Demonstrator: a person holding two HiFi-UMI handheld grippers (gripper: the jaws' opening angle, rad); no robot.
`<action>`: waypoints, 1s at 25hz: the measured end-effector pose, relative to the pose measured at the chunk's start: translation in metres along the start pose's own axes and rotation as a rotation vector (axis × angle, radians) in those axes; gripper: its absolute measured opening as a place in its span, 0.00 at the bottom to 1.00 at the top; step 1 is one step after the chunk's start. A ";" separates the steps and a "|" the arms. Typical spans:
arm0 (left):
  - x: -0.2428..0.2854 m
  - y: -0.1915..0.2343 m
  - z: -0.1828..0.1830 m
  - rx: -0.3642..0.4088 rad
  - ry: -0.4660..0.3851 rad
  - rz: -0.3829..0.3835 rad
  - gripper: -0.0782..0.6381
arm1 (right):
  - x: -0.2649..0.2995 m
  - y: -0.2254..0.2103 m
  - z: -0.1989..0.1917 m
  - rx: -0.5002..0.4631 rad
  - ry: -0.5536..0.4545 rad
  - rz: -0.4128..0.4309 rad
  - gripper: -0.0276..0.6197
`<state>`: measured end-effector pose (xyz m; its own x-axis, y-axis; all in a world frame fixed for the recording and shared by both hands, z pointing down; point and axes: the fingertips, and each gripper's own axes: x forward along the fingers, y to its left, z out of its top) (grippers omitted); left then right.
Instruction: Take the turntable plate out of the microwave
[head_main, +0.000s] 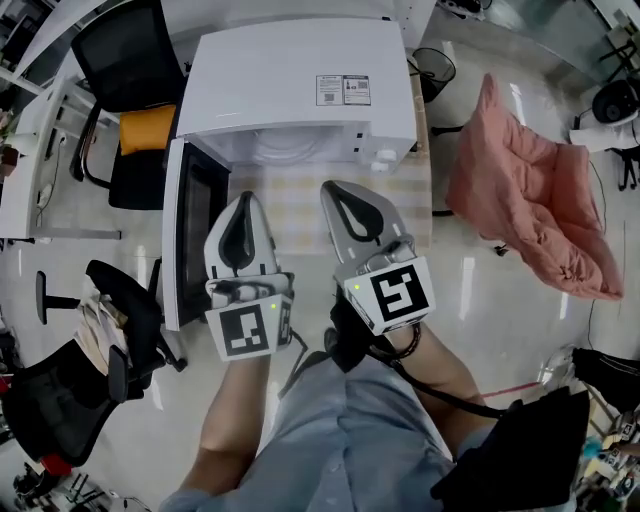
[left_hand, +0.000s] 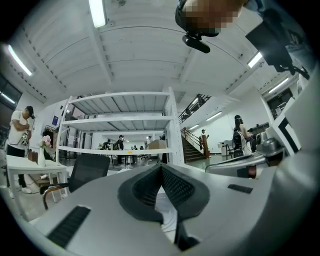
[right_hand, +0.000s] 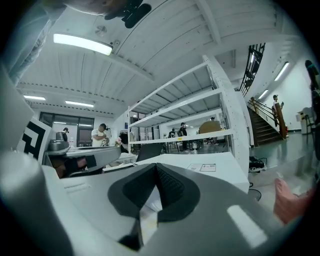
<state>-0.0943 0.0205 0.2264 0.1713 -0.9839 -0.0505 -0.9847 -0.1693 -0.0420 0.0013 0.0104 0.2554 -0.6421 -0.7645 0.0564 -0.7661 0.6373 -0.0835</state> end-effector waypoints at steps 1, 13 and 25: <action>0.008 0.001 -0.001 0.005 -0.002 0.001 0.12 | 0.006 -0.005 -0.001 0.007 0.005 0.003 0.04; 0.060 0.008 -0.012 0.018 0.000 0.033 0.12 | 0.045 -0.032 -0.007 0.028 0.016 0.065 0.04; 0.086 0.030 -0.056 0.023 -0.015 0.040 0.12 | 0.079 -0.038 -0.050 0.014 0.034 0.065 0.04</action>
<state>-0.1107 -0.0720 0.2762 0.1320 -0.9890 -0.0673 -0.9898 -0.1279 -0.0621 -0.0218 -0.0694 0.3128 -0.6909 -0.7180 0.0846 -0.7228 0.6835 -0.1020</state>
